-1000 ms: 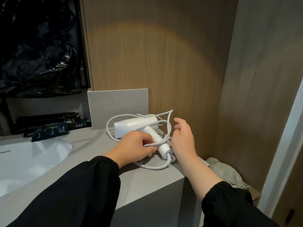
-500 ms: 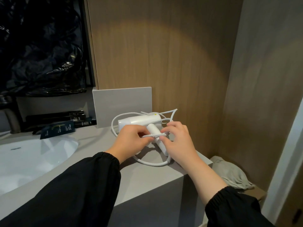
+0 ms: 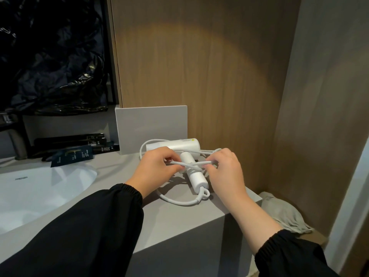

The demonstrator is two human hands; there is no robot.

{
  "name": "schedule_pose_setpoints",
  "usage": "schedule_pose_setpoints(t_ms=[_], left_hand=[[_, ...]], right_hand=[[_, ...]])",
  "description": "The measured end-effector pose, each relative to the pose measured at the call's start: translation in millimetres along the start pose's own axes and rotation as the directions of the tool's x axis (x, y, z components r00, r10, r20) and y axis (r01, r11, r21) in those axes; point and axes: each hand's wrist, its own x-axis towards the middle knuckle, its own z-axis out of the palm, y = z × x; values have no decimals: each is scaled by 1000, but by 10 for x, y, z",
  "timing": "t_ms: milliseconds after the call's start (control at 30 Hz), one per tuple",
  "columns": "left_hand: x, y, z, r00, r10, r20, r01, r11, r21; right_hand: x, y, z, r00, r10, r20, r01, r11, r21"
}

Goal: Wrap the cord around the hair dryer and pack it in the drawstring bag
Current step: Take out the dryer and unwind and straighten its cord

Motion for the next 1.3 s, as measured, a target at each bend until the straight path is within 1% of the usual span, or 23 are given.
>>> schedule_pose_setpoints(t_ms=[67, 133, 267, 433, 533, 600, 667, 733, 767, 800, 900, 933, 1000, 1033, 1067, 1167, 1300], left_hand=[[0, 3, 2, 1000, -1, 25, 1, 1000, 4], [-4, -1, 0, 999, -6, 42, 6, 1000, 5], [-7, -15, -3, 998, 16, 56, -20, 997, 73], [-23, 10, 6, 992, 49, 119, -63, 991, 117], [-35, 40, 13, 988, 51, 146, -62, 996, 69], [-12, 79, 37, 989, 69, 130, -77, 996, 53], [71, 121, 97, 995, 85, 55, -91, 991, 101], [182, 171, 184, 997, 81, -4, -80, 989, 125], [234, 201, 240, 997, 76, 3, -76, 989, 125], [280, 233, 302, 997, 67, 34, -71, 990, 123], [379, 319, 483, 981, 19, 195, -49, 987, 153], [393, 335, 525, 972, 4, 236, -52, 978, 201], [407, 342, 552, 966, -18, 257, -68, 944, 322], [411, 336, 542, 969, -28, 244, -58, 939, 339], [406, 334, 524, 972, -46, 232, -30, 949, 315], [383, 336, 470, 971, -101, 219, 65, 984, 165], [350, 364, 406, 968, -169, 186, 169, 985, 17]], right_hand=[[-1, 19, -10, 997, 64, -53, -61, 996, 61], [5, 32, -29, 989, 132, -71, -120, 981, 152], [33, 70, -69, 951, 293, -97, -236, 894, 381], [44, 81, -143, 859, 485, -164, -328, 766, 553], [74, 95, -163, 787, 596, -156, -375, 664, 647], [92, 114, -162, 739, 656, -152, -397, 607, 689], [105, 138, -167, 696, 711, -99, -414, 510, 754], [125, 162, -187, 678, 735, -32, -422, 425, 801], [134, 168, -200, 670, 742, -9, -417, 387, 822], [140, 174, -214, 662, 749, 10, -409, 350, 843], [138, 167, -251, 659, 749, 69, -389, 260, 884], [133, 162, -261, 662, 744, 88, -386, 238, 891], [124, 156, -278, 664, 739, 114, -385, 207, 900], [121, 157, -287, 662, 740, 120, -388, 201, 900], [121, 163, -290, 661, 741, 124, -392, 200, 898], [128, 177, -290, 671, 729, 136, -415, 217, 884], [128, 158, -280, 702, 699, 139, -450, 284, 847]])
